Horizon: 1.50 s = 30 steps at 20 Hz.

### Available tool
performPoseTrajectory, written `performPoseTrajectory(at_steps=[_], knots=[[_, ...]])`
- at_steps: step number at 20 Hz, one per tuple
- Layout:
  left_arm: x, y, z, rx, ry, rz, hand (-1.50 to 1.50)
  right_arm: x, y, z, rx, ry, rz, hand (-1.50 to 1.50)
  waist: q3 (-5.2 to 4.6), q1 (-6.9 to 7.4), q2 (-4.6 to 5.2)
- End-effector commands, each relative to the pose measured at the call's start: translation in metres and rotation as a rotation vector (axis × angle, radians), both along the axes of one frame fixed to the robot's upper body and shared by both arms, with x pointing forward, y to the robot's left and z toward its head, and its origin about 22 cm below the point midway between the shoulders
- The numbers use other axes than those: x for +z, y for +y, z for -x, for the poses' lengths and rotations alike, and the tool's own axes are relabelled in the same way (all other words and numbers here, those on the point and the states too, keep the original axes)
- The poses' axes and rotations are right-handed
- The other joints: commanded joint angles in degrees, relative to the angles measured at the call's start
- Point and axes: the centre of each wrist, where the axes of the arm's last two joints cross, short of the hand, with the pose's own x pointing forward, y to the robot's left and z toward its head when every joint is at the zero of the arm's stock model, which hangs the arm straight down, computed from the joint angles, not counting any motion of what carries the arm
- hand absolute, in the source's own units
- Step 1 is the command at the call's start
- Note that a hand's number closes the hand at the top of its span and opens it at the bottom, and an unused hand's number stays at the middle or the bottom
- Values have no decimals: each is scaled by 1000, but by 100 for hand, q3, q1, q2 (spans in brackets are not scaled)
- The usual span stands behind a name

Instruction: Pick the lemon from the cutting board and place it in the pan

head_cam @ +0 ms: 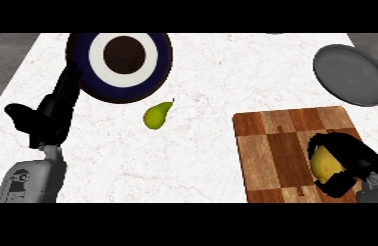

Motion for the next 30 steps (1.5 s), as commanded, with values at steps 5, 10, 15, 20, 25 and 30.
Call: performPoseTrajectory(at_steps=[5,10,15,20,25,30], knots=[[1,-17,-11,-48,-12,18,0,12,162,-70,-125,-8,-1,150,30,233,68],[4,-3,-12,2,-4,-1,0,32,173,-87,-265,-311,-3,150,35,72,40],[-22,-6,6,-7,7,15,0,84,168,-101,-308,-604,-31,150,33,54,25],[-6,-6,-6,0,-10,3,0,112,162,-104,-396,-741,-65,150,34,18,25],[-9,-25,-6,-9,-7,-5,0,119,129,-117,-507,-808,-210,150,37,15,40],[8,-3,-11,-7,1,-5,0,131,53,-127,-634,-863,-343,150,40,27,48]])
